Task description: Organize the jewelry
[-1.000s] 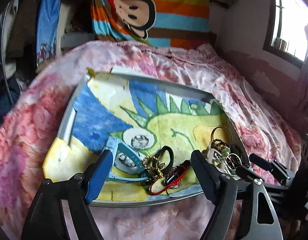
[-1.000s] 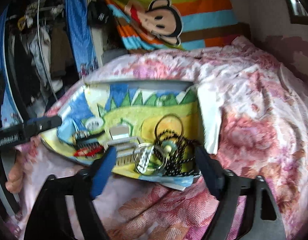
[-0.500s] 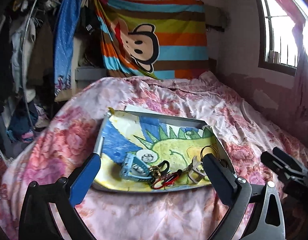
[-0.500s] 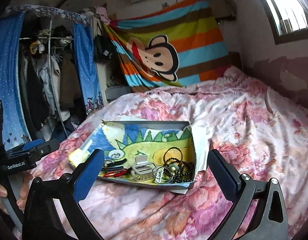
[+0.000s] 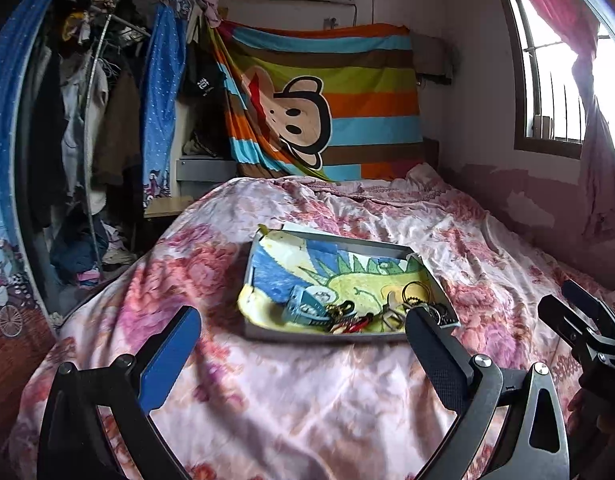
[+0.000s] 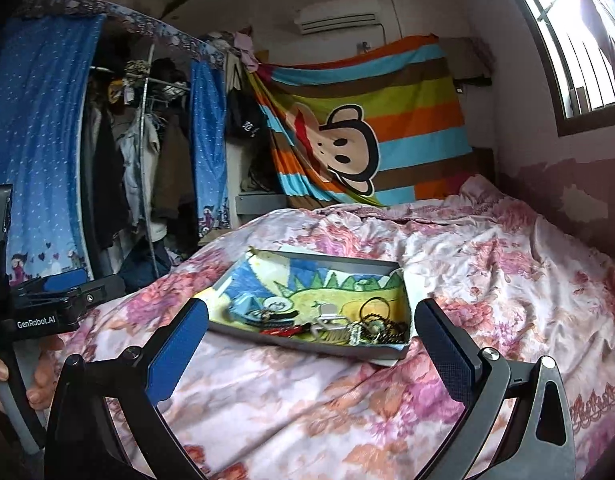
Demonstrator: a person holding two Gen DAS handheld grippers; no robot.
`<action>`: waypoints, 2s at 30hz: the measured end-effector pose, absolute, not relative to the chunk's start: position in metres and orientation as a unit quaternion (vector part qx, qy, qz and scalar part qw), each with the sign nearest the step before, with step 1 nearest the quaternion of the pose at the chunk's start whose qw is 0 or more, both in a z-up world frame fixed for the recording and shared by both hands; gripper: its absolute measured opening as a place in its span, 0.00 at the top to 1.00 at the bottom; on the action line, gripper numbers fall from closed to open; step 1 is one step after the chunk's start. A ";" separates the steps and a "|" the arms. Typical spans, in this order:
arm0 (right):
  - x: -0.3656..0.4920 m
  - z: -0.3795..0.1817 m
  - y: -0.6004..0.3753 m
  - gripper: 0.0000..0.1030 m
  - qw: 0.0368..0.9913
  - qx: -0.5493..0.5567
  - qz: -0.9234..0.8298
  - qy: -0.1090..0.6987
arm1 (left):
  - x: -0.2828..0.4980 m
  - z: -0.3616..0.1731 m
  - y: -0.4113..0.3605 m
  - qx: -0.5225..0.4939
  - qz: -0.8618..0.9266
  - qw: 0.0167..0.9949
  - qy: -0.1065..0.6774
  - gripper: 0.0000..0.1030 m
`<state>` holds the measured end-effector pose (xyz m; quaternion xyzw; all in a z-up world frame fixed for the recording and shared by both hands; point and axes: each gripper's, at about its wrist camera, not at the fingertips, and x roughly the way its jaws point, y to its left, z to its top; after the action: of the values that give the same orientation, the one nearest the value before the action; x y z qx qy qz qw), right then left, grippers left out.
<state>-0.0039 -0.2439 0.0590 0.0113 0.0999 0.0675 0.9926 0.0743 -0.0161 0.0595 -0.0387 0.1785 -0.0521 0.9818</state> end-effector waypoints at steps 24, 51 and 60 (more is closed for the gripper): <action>-0.036 0.032 -0.247 0.02 0.989 0.030 0.055 0.137 | 0.009 0.027 0.002 -0.018 -0.033 0.980 0.193 0.00; -0.022 0.008 -0.245 0.02 0.981 0.035 0.055 0.185 | 0.013 0.014 -0.003 0.005 -0.030 0.976 0.217 0.00; -0.023 0.008 -0.244 0.02 0.981 0.036 0.054 0.185 | 0.013 0.015 -0.004 0.004 -0.031 0.976 0.218 0.00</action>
<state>-0.0227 -0.2441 0.0079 0.0358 0.1848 0.0543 0.9806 0.0129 -0.0035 0.0145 0.0043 0.2175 -0.0306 0.9756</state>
